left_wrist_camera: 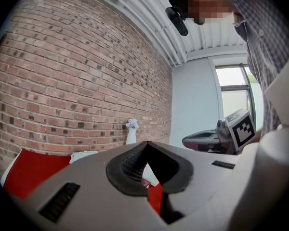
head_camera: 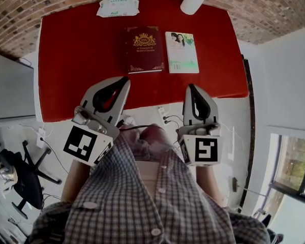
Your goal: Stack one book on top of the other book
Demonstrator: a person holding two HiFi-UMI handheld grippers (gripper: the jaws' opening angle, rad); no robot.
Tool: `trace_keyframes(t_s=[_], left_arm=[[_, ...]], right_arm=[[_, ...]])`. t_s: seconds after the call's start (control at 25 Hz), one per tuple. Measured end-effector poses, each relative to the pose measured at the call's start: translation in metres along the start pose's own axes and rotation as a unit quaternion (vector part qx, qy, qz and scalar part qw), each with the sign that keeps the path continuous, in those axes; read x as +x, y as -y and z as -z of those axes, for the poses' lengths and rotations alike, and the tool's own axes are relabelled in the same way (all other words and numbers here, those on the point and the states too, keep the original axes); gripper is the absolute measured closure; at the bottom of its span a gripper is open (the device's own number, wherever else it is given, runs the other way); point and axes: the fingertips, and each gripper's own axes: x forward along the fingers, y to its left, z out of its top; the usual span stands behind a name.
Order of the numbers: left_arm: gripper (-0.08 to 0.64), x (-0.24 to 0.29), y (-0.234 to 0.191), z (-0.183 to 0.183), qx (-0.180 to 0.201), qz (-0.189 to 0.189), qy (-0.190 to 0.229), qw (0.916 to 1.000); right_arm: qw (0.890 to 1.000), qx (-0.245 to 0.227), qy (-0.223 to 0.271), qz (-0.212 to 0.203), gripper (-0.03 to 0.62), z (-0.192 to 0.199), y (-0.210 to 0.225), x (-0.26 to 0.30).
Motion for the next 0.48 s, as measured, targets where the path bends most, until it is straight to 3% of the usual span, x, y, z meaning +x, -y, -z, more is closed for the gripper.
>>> trace_keyframes(t_s=[0.48], left_arm=[[0.560, -0.010, -0.031, 0.002, -0.017, -0.016, 0.009, 0.9997]], right_arm=[[0.998, -0.050, -0.044, 0.003, 0.591, 0.012, -0.006, 0.028]])
